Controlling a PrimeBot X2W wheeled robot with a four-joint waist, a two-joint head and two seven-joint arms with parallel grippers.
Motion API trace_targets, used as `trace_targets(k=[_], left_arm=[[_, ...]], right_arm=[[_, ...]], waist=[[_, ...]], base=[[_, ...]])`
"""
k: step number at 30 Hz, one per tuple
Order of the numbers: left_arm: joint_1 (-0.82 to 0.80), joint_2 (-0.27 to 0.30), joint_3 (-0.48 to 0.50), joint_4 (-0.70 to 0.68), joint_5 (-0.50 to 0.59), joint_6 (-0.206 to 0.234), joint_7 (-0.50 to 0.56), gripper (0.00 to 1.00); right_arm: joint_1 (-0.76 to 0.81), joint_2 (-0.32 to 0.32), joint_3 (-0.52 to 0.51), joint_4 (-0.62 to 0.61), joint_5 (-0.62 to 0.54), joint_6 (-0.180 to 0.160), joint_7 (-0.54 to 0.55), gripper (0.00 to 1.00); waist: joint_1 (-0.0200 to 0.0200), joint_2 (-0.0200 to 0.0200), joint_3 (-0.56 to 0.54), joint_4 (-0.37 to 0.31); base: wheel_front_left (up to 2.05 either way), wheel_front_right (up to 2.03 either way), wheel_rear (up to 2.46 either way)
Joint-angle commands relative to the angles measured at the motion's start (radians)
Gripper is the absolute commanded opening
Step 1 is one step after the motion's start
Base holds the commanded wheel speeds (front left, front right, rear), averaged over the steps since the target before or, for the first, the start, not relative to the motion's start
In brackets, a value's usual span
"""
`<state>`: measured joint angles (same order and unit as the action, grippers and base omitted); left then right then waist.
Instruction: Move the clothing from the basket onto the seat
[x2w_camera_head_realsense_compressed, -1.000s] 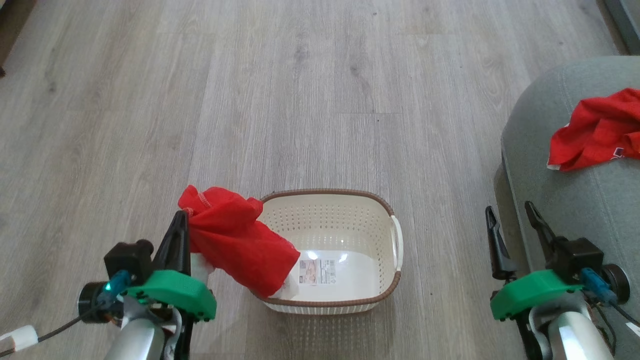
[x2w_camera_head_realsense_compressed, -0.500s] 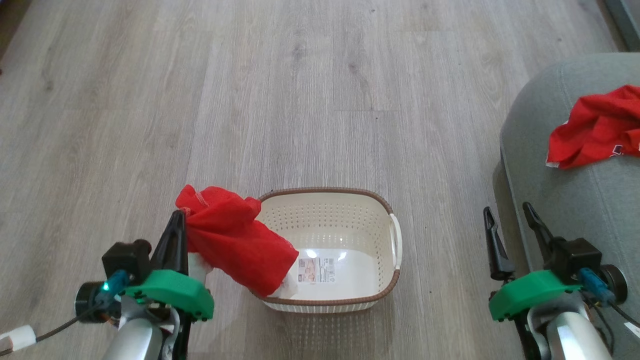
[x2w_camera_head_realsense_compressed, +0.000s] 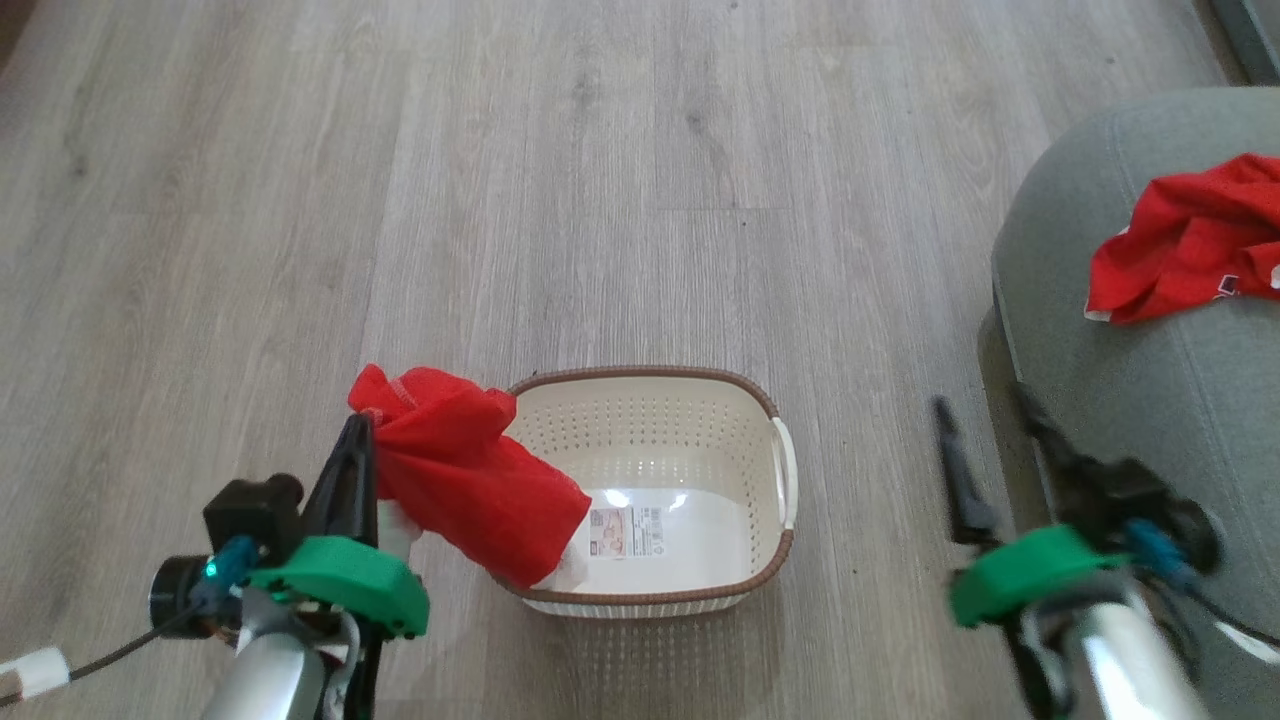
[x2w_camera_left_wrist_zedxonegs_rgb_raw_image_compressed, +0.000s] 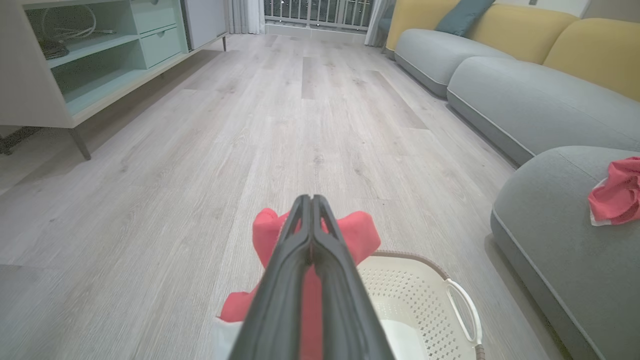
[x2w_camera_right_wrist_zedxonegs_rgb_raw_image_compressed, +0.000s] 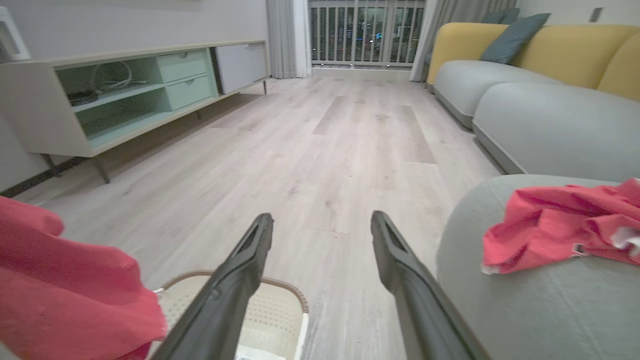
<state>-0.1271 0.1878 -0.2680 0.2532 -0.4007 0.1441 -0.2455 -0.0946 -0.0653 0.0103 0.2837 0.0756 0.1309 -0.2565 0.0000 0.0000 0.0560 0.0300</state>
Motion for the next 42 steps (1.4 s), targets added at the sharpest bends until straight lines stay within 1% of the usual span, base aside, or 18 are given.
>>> trace_targets(k=[1, 4, 8, 12, 19, 20, 23, 28, 29, 30, 31, 35, 36, 37, 38, 39, 40, 42], left_arm=[[-0.056, 0.023, 0.025, -0.044, -0.001, 0.0, 0.003, 0.0], [-0.084, 0.029, -0.003, -0.064, 0.014, -0.016, 0.02, 0.0], [-0.135, 0.025, -0.052, -0.103, 0.038, -0.041, 0.048, 0.0], [-0.183, 0.012, -0.106, -0.136, 0.061, -0.064, 0.078, 0.0], [-0.234, -0.031, -0.212, -0.204, 0.084, -0.117, 0.118, 0.0], [-0.234, -0.031, -0.212, -0.204, 0.084, -0.117, 0.118, 0.0], [-0.244, -0.054, -0.256, -0.227, 0.086, -0.138, 0.126, 0.0], [-0.249, -0.08, -0.307, -0.249, 0.08, -0.158, 0.129, 0.0], [-0.248, -0.084, -0.312, -0.251, 0.077, -0.159, 0.129, 0.0], [-0.248, -0.086, -0.315, -0.253, 0.076, -0.158, 0.129, 0.0], [-0.248, -0.087, -0.318, -0.254, 0.075, -0.155, 0.128, 0.0], [-0.244, -0.086, -0.312, -0.253, 0.071, -0.146, 0.12, 0.0], [-0.242, -0.085, -0.311, -0.251, 0.071, -0.144, 0.117, 0.06], [-0.24, -0.083, -0.309, -0.249, 0.07, -0.142, 0.114, 0.35], [-0.237, -0.083, -0.306, -0.245, 0.067, -0.14, 0.111, 0.49], [-0.235, -0.081, -0.303, -0.239, 0.064, -0.138, 0.109, 0.82], [-0.235, -0.077, -0.302, -0.232, 0.066, -0.137, 0.107, 1.0], [-0.232, -0.076, -0.297, -0.217, 0.061, -0.135, 0.099, 1.0]], right_arm=[[-0.06, -0.007, 0.058, -0.04, 0.011, 0.0, -0.005, 1.0], [-0.105, -0.022, 0.204, -0.04, 0.038, 0.0, -0.005, 1.0], [-0.198, -0.06, 0.439, -0.02, 0.085, 0.0, -0.005, 1.0], [-0.301, -0.094, 0.602, 0.003, 0.14, 0.0, -0.005, 1.0], [-0.44, -0.122, 0.728, 0.05, 0.18, 0.0, -0.005, 1.0], [-0.44, -0.122, 0.728, 0.05, 0.18, 0.0, -0.005, 1.0], [-0.479, -0.123, 0.768, 0.081, 0.193, 0.0, -0.005, 1.0], [-0.507, -0.119, 0.808, 0.161, 0.233, 0.0, -0.005, 1.0], [-0.508, -0.117, 0.814, 0.18, 0.246, 0.0, -0.005, 0.85], [-0.509, -0.115, 0.817, 0.197, 0.26, 0.0, -0.005, 0.24], [-0.513, -0.115, 0.832, 0.225, 0.287, 0.0, -0.005, 0.0], [-0.526, -0.128, 0.843, 0.248, 0.32, 0.0, -0.005, 0.0], [-0.529, -0.132, 0.84, 0.248, 0.327, 0.0, -0.005, 0.0], [-0.532, -0.136, 0.836, 0.248, 0.332, 0.0, -0.005, 0.0], [-0.536, -0.141, 0.829, 0.245, 0.335, 0.0, -0.005, 0.0], [-0.538, -0.145, 0.819, 0.242, 0.338, 0.0, -0.005, 0.0], [-0.542, -0.15, 0.808, 0.237, 0.337, 0.0, -0.005, 0.0], [-0.546, -0.162, 0.786, 0.227, 0.335, 0.0, -0.005, 0.0]], waist=[[0.0, 0.0, 0.003, -0.003], [0.0, 0.0, 0.009, -0.007], [0.0, 0.0, 0.018, -0.004], [0.0, 0.0, 0.028, 0.013], [0.0, 0.0, 0.045, 0.047], [0.0, 0.0, 0.045, 0.047], [0.0, 0.0, 0.047, 0.056], [0.0, 0.0, 0.047, 0.067], [0.0, 0.0, 0.047, 0.068], [0.0, 0.0, 0.047, 0.067], [0.0, 0.0, 0.047, 0.064], [0.0, 0.0, 0.048, 0.049], [0.0, 0.0, 0.049, 0.044], [0.0, 0.0, 0.049, 0.038], [0.0, 0.0, 0.05, 0.031], [0.0, 0.0, 0.05, 0.025], [0.0, 0.0, 0.051, 0.016], [0.0, 0.0, 0.052, -0.008]], base=[[0.0, 0.0, 0.0], [0.0, 0.0, 0.0], [0.0, 0.0, 0.0], [0.0, 0.0, 0.0], [0.0, 0.0, 0.0], [0.0, 0.0, 0.0], [0.0, 0.0, 0.0], [0.0, 0.0, 0.0], [0.0, 0.0, 0.0], [0.0, 0.0, 0.0], [0.0, 0.0, 0.0], [0.0, 0.0, 0.0], [0.0, 0.0, 0.0], [0.0, 0.0, 0.0], [0.0, 0.0, 0.0], [0.0, 0.0, 0.0], [0.0, 0.0, 0.0], [0.0, 0.0, 0.0]])
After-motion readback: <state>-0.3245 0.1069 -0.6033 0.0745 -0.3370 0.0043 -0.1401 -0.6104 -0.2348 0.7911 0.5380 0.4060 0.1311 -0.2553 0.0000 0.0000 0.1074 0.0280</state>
